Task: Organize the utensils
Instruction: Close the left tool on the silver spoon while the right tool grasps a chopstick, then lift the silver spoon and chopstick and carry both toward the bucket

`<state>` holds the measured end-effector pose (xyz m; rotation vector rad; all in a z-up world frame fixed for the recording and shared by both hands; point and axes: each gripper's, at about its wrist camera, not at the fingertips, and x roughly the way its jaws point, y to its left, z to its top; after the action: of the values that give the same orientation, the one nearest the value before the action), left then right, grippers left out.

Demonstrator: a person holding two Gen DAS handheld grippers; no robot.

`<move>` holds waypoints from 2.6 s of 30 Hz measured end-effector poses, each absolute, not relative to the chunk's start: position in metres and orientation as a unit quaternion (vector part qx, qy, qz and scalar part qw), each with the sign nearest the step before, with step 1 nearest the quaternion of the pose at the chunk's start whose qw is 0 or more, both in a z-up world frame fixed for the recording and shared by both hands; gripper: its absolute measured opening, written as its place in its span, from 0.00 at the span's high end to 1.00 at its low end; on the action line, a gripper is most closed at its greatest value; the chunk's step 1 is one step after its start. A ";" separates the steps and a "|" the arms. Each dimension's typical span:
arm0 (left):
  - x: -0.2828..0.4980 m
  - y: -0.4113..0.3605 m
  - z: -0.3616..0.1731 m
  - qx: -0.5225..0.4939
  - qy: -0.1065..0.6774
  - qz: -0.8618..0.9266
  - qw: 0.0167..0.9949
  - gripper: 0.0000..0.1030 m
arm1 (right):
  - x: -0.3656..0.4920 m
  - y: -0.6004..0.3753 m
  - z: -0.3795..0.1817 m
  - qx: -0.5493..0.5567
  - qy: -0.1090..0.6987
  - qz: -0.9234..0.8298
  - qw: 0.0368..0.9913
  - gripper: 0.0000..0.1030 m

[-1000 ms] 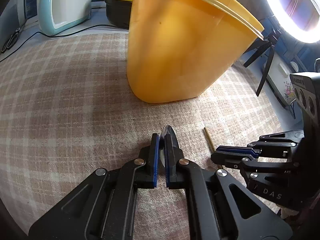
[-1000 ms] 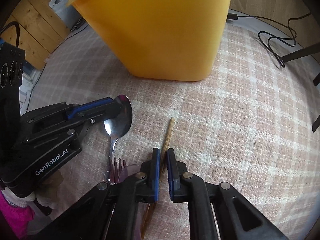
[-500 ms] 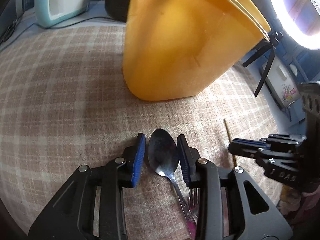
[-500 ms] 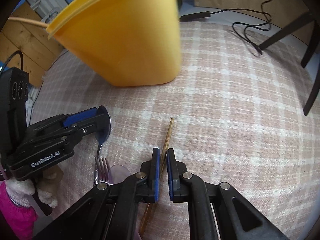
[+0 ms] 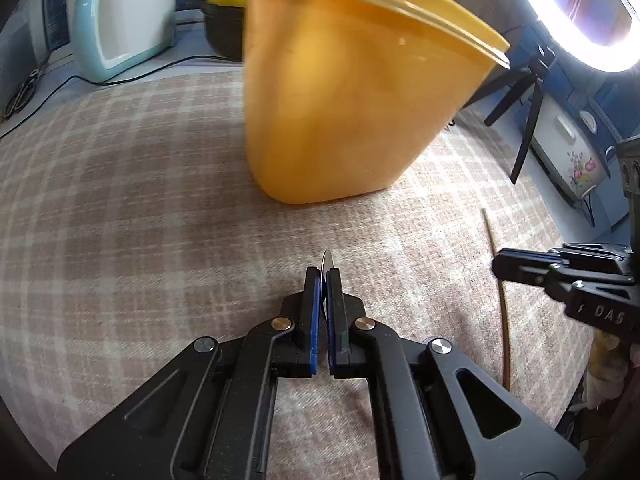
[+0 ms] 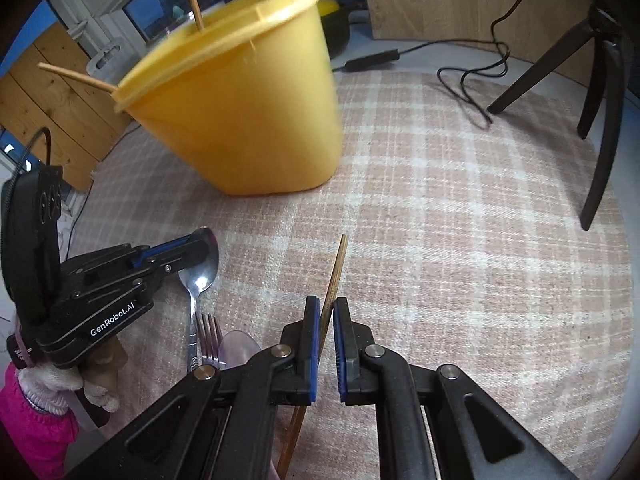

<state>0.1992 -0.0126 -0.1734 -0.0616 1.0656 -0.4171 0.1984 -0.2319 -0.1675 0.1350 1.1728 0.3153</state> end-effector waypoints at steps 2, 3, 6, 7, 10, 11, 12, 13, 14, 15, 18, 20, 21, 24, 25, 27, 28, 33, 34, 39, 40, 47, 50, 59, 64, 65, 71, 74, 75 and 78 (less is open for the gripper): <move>0.196 -0.003 -0.168 -0.035 0.499 -0.192 0.844 1.00 | 0.193 -0.236 -0.161 0.068 0.542 0.147 0.825 0.96; 0.195 0.001 -0.165 -0.037 0.496 -0.190 0.846 1.00 | 0.190 -0.240 -0.156 0.072 0.536 0.147 0.828 0.96; 0.189 0.012 -0.153 -0.044 0.483 -0.183 0.855 1.00 | 0.182 -0.250 -0.146 0.086 0.518 0.147 0.839 0.97; 0.187 0.017 -0.147 -0.046 0.478 -0.182 0.858 1.00 | 0.179 -0.255 -0.141 0.091 0.511 0.146 0.842 0.97; 0.182 0.026 -0.133 -0.054 0.462 -0.176 0.868 1.00 | 0.176 -0.254 -0.131 0.101 0.495 0.147 0.850 0.97; 0.180 0.030 -0.129 -0.060 0.458 -0.176 0.869 1.00 | 0.175 -0.255 -0.127 0.103 0.490 0.146 0.853 0.97; 0.180 0.029 -0.126 -0.062 0.456 -0.176 0.870 1.00 | 0.173 -0.255 -0.123 0.106 0.484 0.146 0.856 0.97; 0.178 0.033 -0.121 -0.064 0.450 -0.173 0.874 1.00 | 0.172 -0.256 -0.119 0.107 0.479 0.147 0.859 0.98; 0.178 0.034 -0.118 -0.065 0.445 -0.172 0.876 1.00 | 0.171 -0.256 -0.115 0.108 0.473 0.147 0.862 0.98; 0.176 0.035 -0.114 -0.065 0.440 -0.171 0.879 1.00 | 0.171 -0.255 -0.111 0.108 0.469 0.147 0.864 0.98; 0.173 0.039 -0.101 -0.069 0.428 -0.170 0.885 1.00 | 0.167 -0.256 -0.099 0.107 0.454 0.150 0.872 0.98; 0.170 0.044 -0.093 -0.072 0.420 -0.170 0.889 1.00 | 0.164 -0.257 -0.091 0.109 0.444 0.152 0.876 0.98; 0.169 0.046 -0.089 -0.073 0.416 -0.169 0.891 1.00 | 0.163 -0.259 -0.087 0.112 0.439 0.153 0.878 0.98; 0.169 0.048 -0.078 -0.073 0.404 -0.168 0.896 1.00 | 0.159 -0.261 -0.076 0.118 0.424 0.155 0.884 0.98; 0.168 0.050 -0.073 -0.071 0.398 -0.168 0.899 1.00 | 0.158 -0.261 -0.072 0.119 0.419 0.155 0.887 0.98; 0.166 0.051 -0.066 -0.070 0.389 -0.166 0.903 1.00 | 0.156 -0.261 -0.067 0.118 0.411 0.156 0.890 0.98; 0.166 0.053 -0.061 -0.072 0.383 -0.165 0.906 1.00 | 0.155 -0.261 -0.065 0.117 0.408 0.155 0.892 0.98; 0.167 0.060 -0.046 -0.072 0.362 -0.157 0.916 1.00 | 0.151 -0.260 -0.060 0.115 0.400 0.156 0.896 0.98; 0.168 0.063 -0.041 -0.073 0.357 -0.154 0.919 1.00 | 0.151 -0.260 -0.059 0.116 0.398 0.157 0.896 0.98; 0.174 0.076 -0.023 -0.079 0.334 -0.140 0.929 1.00 | 0.150 -0.260 -0.043 0.122 0.376 0.161 0.904 0.98; 0.176 0.079 -0.017 -0.080 0.327 -0.136 0.932 1.00 | 0.150 -0.260 -0.039 0.122 0.371 0.161 0.906 0.98; 0.187 0.092 0.012 -0.083 0.289 -0.122 0.946 1.00 | 0.153 -0.256 -0.006 0.118 0.329 0.167 0.922 0.98; 0.194 0.096 0.023 -0.086 0.274 -0.118 0.951 1.00 | 0.156 -0.254 0.006 0.117 0.314 0.170 0.927 0.98; 0.215 0.098 0.045 -0.088 0.242 -0.111 0.960 1.00 | 0.166 -0.244 0.041 0.103 0.267 0.170 0.943 0.98; 0.229 0.093 0.050 -0.089 0.238 -0.110 0.961 1.00 | 0.173 -0.238 0.053 0.100 0.252 0.174 0.947 0.98; 0.230 0.092 0.050 -0.090 0.238 -0.111 0.961 1.00 | 0.173 -0.237 0.054 0.098 0.249 0.174 0.948 0.98; 0.239 0.087 0.054 -0.094 0.232 -0.109 0.962 1.00 | 0.179 -0.229 0.064 0.091 0.232 0.175 0.953 0.98; 0.243 0.086 0.056 -0.094 0.230 -0.108 0.963 1.00 | 0.181 -0.228 0.066 0.090 0.227 0.173 0.954 0.98; 0.246 0.085 0.056 -0.093 0.230 -0.107 0.963 1.00 | 0.183 -0.227 0.067 0.088 0.225 0.171 0.955 0.98; 0.253 0.081 0.053 -0.090 0.235 -0.106 0.962 1.00 | 0.190 -0.224 0.065 0.084 0.226 0.168 0.956 0.98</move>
<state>0.2529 0.0815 0.0532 -0.1819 0.4755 -0.2149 0.1904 -0.2240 0.0655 0.1710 0.4592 0.3405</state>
